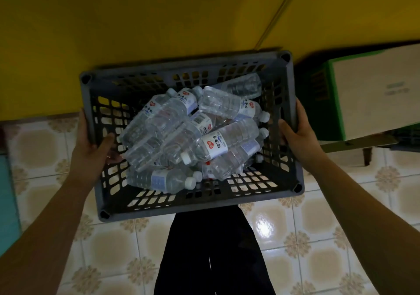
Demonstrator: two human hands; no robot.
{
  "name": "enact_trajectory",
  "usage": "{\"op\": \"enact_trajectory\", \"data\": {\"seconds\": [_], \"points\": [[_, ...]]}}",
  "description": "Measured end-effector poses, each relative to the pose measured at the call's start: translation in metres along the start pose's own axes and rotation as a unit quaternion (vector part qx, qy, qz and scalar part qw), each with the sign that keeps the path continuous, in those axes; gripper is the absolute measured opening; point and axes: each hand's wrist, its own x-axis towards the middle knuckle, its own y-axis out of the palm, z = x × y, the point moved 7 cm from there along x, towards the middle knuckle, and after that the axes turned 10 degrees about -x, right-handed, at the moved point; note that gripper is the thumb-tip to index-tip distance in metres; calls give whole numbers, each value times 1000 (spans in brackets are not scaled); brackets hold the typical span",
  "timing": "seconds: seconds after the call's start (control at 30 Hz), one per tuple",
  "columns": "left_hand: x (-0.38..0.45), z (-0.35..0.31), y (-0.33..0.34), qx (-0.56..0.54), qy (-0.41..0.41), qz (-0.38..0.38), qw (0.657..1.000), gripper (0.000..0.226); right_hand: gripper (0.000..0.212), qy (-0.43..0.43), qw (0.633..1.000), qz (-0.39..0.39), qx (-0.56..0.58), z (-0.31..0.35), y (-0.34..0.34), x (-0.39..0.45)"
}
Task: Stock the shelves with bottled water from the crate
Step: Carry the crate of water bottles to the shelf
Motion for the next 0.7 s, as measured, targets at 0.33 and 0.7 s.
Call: {"op": "enact_trajectory", "data": {"seconds": [0.33,0.7], "points": [[-2,-2,2,20,50,30,998,85,73,-21,999,13,24,3,1,-9],[-2,-4,1,-30,23,16,999,82,70,-48,997,10,-52,13,3,-17]]}}
